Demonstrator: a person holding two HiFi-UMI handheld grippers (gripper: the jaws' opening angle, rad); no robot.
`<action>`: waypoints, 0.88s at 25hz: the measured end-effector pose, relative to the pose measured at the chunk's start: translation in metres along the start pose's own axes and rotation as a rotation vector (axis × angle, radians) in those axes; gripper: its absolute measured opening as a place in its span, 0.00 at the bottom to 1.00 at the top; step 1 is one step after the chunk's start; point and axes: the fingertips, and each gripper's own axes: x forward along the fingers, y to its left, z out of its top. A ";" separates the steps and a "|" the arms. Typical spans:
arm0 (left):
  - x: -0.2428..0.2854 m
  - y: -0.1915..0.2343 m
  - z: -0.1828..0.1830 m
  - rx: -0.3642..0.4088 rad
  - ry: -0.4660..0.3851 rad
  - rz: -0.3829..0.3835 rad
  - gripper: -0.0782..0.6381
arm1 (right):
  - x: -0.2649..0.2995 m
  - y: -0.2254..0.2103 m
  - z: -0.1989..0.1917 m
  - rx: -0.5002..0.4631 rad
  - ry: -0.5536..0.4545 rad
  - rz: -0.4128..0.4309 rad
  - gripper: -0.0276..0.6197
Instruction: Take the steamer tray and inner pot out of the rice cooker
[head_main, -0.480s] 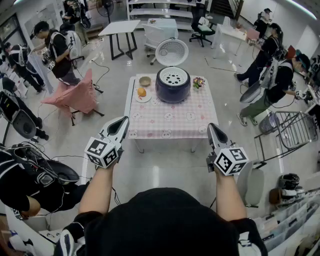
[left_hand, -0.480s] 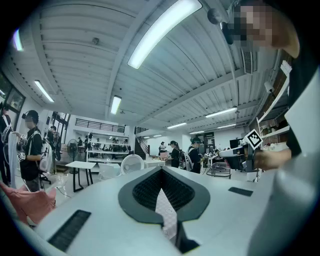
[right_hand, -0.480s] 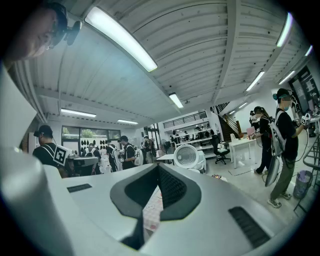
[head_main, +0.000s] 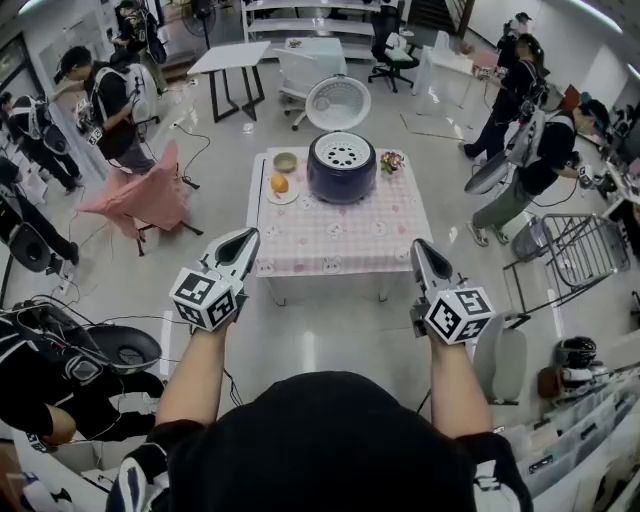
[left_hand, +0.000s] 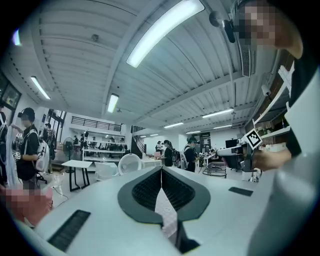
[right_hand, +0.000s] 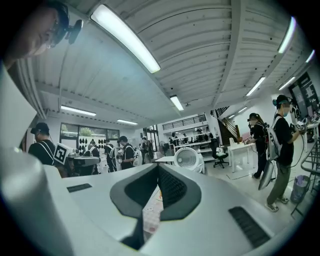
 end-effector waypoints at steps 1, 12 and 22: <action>0.000 0.001 -0.001 0.009 0.009 -0.003 0.14 | 0.001 0.002 0.000 -0.007 -0.002 -0.008 0.05; -0.007 0.004 -0.011 0.013 0.032 -0.044 0.37 | -0.001 0.017 -0.005 -0.053 0.003 -0.028 0.28; 0.005 0.021 -0.015 0.005 0.030 -0.055 0.45 | 0.020 0.011 -0.005 -0.060 0.010 -0.022 0.39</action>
